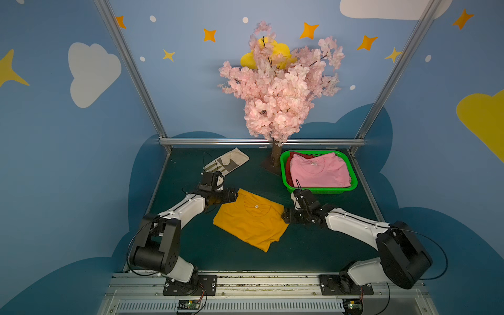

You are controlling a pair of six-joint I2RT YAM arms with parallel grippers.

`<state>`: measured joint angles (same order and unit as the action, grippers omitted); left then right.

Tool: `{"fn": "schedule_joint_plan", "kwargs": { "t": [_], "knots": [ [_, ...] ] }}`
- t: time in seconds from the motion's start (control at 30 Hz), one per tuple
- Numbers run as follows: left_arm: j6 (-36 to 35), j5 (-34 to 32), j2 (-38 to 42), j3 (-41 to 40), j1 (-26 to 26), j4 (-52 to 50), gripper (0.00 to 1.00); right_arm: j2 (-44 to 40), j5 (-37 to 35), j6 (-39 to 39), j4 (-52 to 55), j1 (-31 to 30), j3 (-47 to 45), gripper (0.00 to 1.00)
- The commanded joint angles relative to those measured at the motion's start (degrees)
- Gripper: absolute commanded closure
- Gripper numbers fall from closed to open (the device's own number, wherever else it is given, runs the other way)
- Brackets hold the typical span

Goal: Put the folded t-shirts into the basket
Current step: Pick up the T-shirt from the center of the board.

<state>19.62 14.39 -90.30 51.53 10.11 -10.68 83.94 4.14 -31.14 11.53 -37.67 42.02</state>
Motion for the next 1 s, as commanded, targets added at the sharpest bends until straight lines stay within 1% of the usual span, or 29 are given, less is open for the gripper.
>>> {"fn": "schedule_joint_plan", "kwargs": {
  "t": [0.0, 0.17, 0.33, 0.47, 0.53, 0.67, 0.83, 0.97],
  "knots": [
    [-6.45, 5.62, -4.73, 5.26, -1.73, -4.98, 0.13, 3.03, 0.10, -1.28, -3.17, -1.29, 1.94, 0.29],
    [-8.63, 9.29, -10.83, 9.24, -2.36, -6.60, 0.13, 6.47, 0.27, -2.53, -5.38, -3.19, 2.02, 0.34],
    [-9.55, 11.20, -15.50, 11.47, -2.24, -7.06, 0.14, 9.28, -0.10, -3.29, -6.59, -5.16, 2.68, 0.43],
    [-9.47, 12.46, -18.39, 11.80, -2.04, -6.71, 0.17, 10.93, -0.43, -3.59, -7.70, -5.54, 3.32, 0.52],
    [-9.40, 14.07, -19.61, 12.09, -2.05, -6.70, 0.20, 11.56, -0.81, -3.45, -7.81, -5.49, 4.14, 0.57],
    [-9.29, 15.26, -21.73, 12.44, -1.36, -7.13, 0.24, 12.23, -1.27, -2.66, -7.37, -4.99, 5.94, 0.65],
    [-9.75, 16.62, -24.29, 13.15, -0.76, -8.30, 0.33, 12.89, -0.35, -1.80, -7.53, -3.24, 7.43, 0.76],
    [-9.94, 16.37, -24.88, 13.10, 0.20, -8.75, 0.45, 12.60, 1.20, -0.99, -7.95, -0.97, 7.95, 0.87]
  ]
}}
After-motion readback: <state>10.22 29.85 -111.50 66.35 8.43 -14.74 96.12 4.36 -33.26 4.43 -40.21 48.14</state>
